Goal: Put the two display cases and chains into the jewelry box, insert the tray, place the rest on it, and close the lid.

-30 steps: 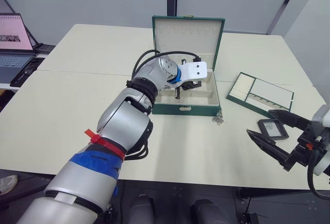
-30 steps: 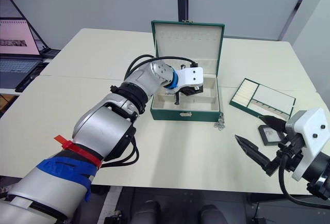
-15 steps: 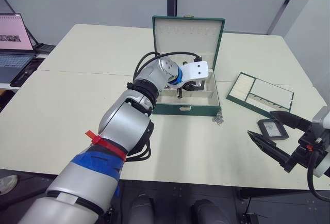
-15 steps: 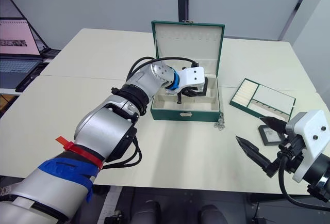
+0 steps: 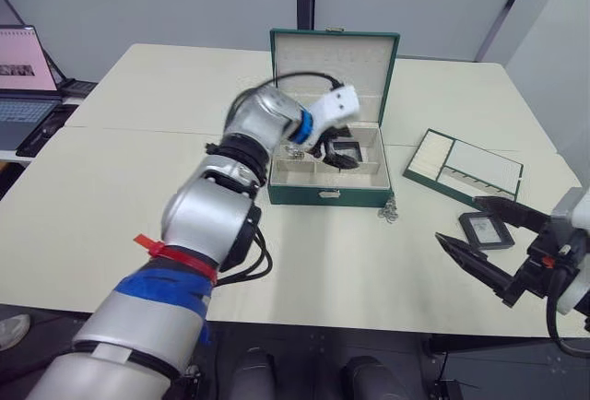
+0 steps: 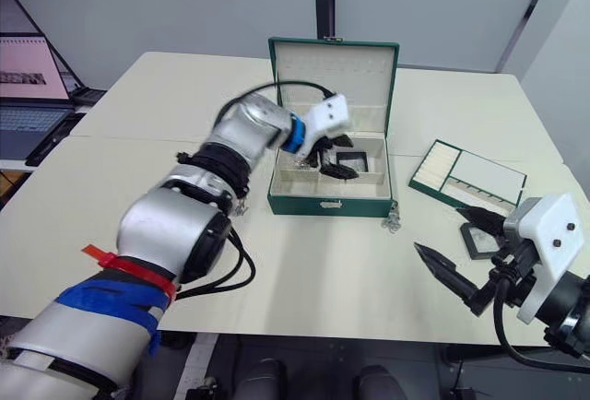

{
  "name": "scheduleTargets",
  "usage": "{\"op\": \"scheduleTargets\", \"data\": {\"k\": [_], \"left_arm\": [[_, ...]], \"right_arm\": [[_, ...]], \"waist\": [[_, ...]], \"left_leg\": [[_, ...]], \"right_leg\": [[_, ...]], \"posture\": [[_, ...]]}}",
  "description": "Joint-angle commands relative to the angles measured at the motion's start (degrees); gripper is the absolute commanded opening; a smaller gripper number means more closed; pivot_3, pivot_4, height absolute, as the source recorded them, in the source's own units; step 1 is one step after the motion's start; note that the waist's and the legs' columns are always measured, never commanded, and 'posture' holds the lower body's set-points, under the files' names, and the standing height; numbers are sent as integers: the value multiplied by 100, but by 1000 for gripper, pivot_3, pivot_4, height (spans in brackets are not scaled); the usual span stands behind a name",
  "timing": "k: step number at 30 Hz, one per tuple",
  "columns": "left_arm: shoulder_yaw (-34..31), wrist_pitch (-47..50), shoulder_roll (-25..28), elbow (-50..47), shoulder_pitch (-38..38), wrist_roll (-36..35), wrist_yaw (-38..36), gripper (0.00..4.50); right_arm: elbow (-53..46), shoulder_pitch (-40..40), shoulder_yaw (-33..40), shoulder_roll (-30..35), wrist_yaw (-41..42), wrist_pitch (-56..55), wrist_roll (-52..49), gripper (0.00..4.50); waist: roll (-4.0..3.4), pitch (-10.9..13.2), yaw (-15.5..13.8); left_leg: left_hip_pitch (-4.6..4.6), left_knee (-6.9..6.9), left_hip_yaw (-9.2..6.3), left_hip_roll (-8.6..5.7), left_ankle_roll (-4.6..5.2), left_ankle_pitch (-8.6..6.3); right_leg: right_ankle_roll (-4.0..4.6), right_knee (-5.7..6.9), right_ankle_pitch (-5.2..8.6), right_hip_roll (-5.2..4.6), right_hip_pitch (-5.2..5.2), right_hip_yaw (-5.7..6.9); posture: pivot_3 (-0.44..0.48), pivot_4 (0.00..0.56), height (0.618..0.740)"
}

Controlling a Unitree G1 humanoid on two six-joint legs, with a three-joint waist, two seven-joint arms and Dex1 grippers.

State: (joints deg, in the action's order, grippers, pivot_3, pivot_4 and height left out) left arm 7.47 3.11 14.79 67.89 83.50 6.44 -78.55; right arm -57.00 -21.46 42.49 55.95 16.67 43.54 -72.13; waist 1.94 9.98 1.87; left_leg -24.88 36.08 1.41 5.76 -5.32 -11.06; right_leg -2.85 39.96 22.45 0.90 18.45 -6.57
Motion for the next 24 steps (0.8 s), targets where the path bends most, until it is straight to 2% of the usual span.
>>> {"op": "scheduleTargets", "data": {"k": [1, 7, 10, 11, 15, 19, 24], "left_arm": [[-255, 1373, 699, -1864, -799, -930, -1241, 3898], [-717, 2895, 1894, -5180, -2878, -1810, -1094, 3898], [-1156, 3452, 2380, -6199, -3727, -2207, -738, 4454], [-1423, 3547, 2496, -6474, -4047, -2346, -545, 4480], [-2163, 4055, 3020, -7325, -5380, -2916, -258, 4480], [-2970, 3472, 2987, -7686, -6730, -3104, 195, 4480], [-3782, 2895, 3160, -7605, -7893, -3434, 158, 4480]], "right_arm": [[-86, 222, -431, -55, -114, -218, 59, 4500], [-67, 337, -1011, -145, -27, -271, 286, 4500], [-72, 253, -1162, -212, 51, -291, 397, 4500], [-76, 170, -1208, -262, 102, -304, 489, 4500], [9, -113, -1400, -489, 339, -396, 920, 4500], [42, -382, -1490, -679, 604, -494, 1249, 4500], [36, -970, -1279, -904, 973, -630, 1579, 4500]], "waist": [[-21, -12, 22], [-33, -18, -9], [-31, -17, -22], [-32, -18, -27], [-34, -19, -27], [-34, -20, -28], [-31, -22, -27]], "left_leg": [[6, -1, 2, 2, 0, 0], [11, 9, -14, 10, -2, 1], [7, 14, -26, 10, -2, 1], [6, 16, -34, 10, -2, 1], [6, 16, -59, 9, 5, -3], [7, 16, -67, 8, 12, -7], [7, 12, -76, 9, 13, -8]], "right_leg": [[0, -1, 0, 0, -4, -1], [0, -3, 0, 0, -17, 16], [0, -6, 0, -3, -21, 27], [0, -6, 0, -3, -24, 36], [-1, -8, 1, -4, -35, 63], [-1, -6, 1, -5, -37, 71], [2, -7, 3, -4, -39, 81]], "posture": [[0, 150, 737], [0, 150, 737], [0, 150, 737], [0, 150, 737], [0, 150, 737], [0, 150, 737], [0, 150, 737]]}}
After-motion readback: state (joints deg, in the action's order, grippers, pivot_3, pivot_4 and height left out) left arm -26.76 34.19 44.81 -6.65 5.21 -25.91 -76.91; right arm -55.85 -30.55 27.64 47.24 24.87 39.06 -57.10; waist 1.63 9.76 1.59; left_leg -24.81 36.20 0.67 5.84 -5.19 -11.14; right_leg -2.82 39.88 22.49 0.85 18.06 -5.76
